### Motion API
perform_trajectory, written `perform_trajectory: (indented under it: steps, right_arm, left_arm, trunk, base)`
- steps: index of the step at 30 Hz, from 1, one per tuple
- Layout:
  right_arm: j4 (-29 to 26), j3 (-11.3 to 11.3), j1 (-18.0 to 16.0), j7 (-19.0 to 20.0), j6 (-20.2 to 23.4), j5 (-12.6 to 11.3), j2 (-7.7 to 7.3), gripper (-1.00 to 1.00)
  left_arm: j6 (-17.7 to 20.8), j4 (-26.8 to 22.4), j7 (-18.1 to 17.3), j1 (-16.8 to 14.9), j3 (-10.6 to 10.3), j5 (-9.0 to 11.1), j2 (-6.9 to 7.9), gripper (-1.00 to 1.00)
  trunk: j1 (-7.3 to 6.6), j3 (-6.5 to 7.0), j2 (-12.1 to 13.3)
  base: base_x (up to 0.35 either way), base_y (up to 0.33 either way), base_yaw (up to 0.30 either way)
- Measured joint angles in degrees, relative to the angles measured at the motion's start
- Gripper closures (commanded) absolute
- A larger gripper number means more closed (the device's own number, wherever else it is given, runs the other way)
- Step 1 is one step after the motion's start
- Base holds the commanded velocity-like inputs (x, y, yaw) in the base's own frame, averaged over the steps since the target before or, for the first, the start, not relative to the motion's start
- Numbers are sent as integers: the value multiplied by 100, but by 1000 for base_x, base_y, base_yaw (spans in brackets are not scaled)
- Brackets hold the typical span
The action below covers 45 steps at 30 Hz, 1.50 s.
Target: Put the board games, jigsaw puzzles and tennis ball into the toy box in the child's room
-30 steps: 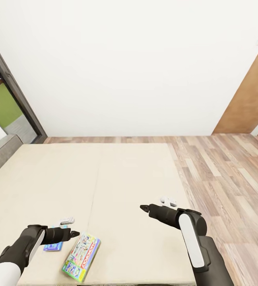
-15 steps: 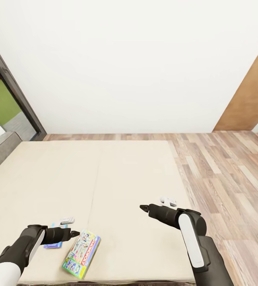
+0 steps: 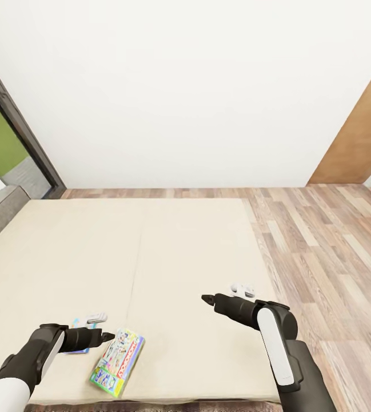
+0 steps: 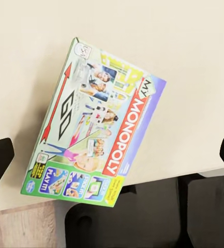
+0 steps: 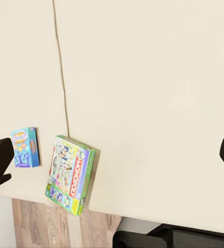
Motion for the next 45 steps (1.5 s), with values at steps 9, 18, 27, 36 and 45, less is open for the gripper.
perform_trajectory:
  steps: [9,18,27,36,45]
  right_arm:
    - [0,-1,0,3,-1,0,0,-100]
    - [0,2,0,8,-1,-2,0,-100]
    - [-7,5,4,16,-1,-3,0,-100]
    - [-41,12,9,27,21,-7,1,-100]
    - [-199,24,54,192,79,-96,11,-100]
  left_arm:
    - [-6,0,11,0,0,0,0,-100]
    - [-7,0,19,0,0,0,0,-100]
    - [-7,0,23,0,0,0,0,-100]
    - [-7,0,31,0,0,-4,0,-100]
    - [-7,1,32,0,0,-6,0,-100]
  trunk:
    - [0,-85,0]
    - [0,-170,0]
    - [0,-255,0]
    - [0,-340,0]
    - [0,-425,-1]
  base:
    - [0,0,0]
    - [0,0,0]
    - [0,0,0]
    - [0,0,0]
    - [0,0,0]
